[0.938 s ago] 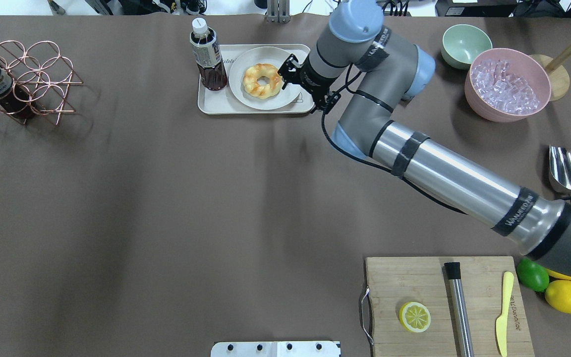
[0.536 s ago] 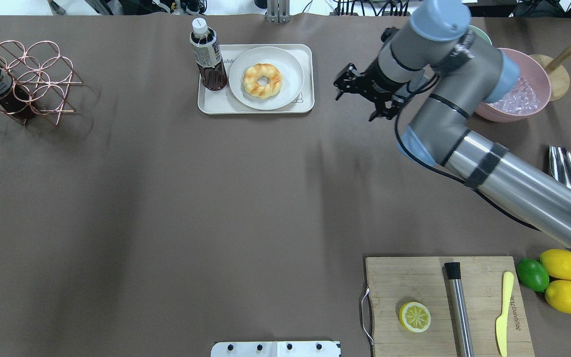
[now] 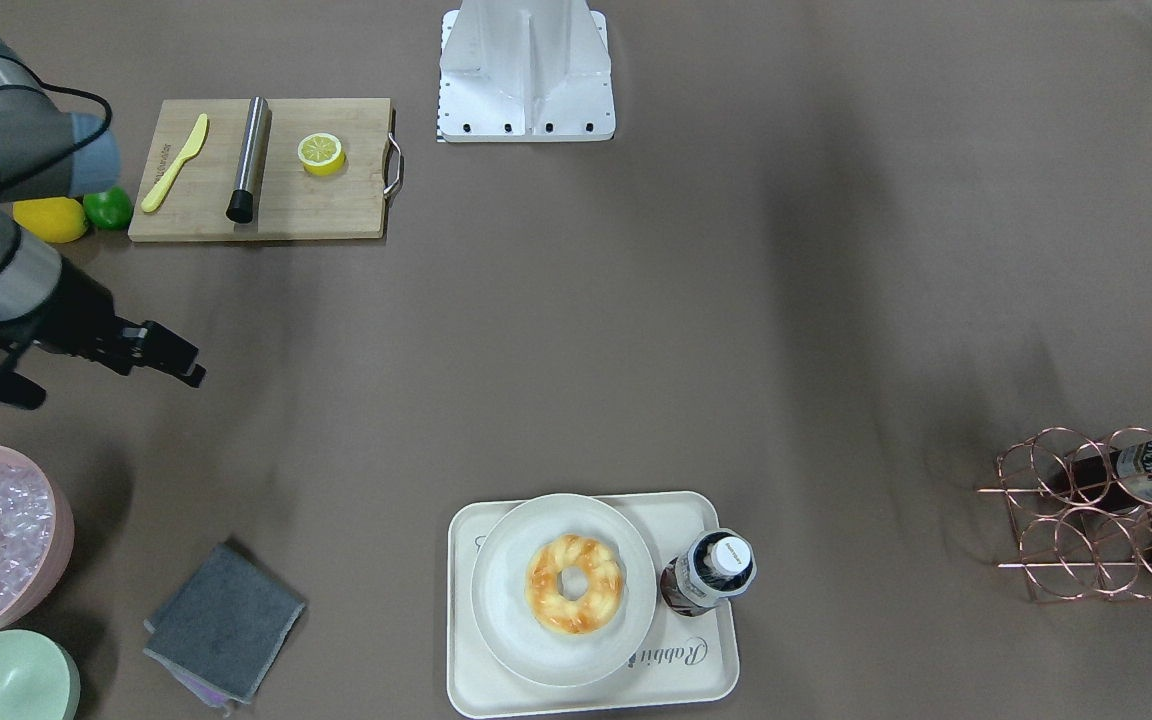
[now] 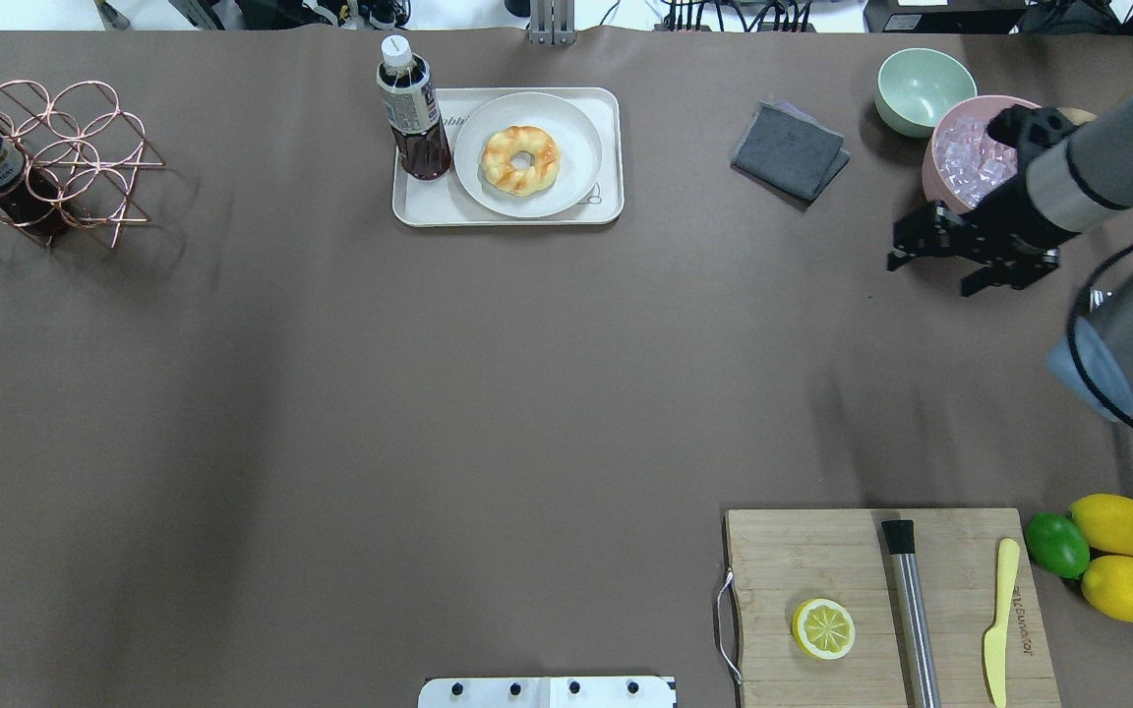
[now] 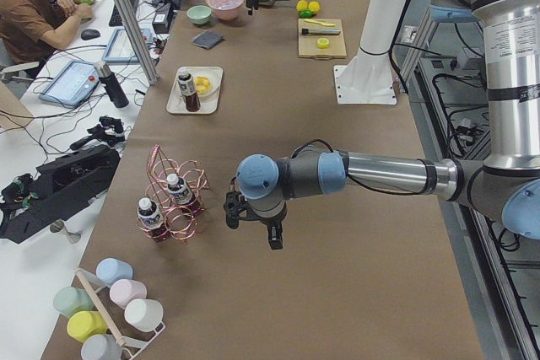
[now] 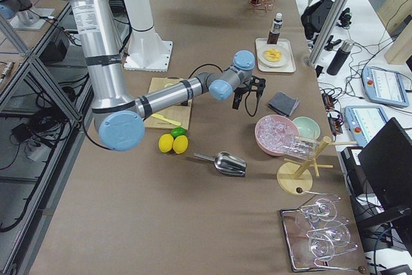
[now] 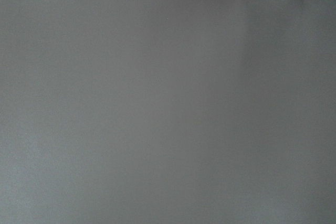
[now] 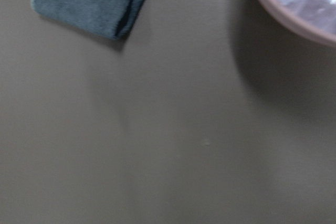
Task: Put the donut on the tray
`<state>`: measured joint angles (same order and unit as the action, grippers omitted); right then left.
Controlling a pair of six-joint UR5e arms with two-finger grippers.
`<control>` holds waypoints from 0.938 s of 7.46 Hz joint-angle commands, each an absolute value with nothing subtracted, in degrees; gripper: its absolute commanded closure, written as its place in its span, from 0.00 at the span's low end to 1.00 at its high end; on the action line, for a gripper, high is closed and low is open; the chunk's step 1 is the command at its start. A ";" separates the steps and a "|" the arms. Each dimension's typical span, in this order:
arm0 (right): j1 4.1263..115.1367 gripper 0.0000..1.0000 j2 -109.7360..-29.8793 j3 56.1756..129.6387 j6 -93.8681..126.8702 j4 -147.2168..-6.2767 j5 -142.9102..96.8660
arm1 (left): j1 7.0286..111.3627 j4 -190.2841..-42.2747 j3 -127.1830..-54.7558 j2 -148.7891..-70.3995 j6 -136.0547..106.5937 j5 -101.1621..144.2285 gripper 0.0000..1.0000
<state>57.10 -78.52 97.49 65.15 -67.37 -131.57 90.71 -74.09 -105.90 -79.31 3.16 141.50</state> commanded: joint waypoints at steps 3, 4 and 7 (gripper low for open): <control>71.07 0.00 -97.09 99.50 28.64 -67.76 -136.40 | 90.62 -74.09 -105.91 -79.28 3.16 141.50 0.02; 74.24 0.00 -100.08 98.54 24.04 -68.11 -136.41 | 90.62 -74.09 -105.91 -79.28 3.16 141.50 0.02; 85.38 0.00 -102.04 97.91 -1.22 -82.37 -136.23 | 90.27 -74.00 -105.56 -79.28 3.08 141.50 0.02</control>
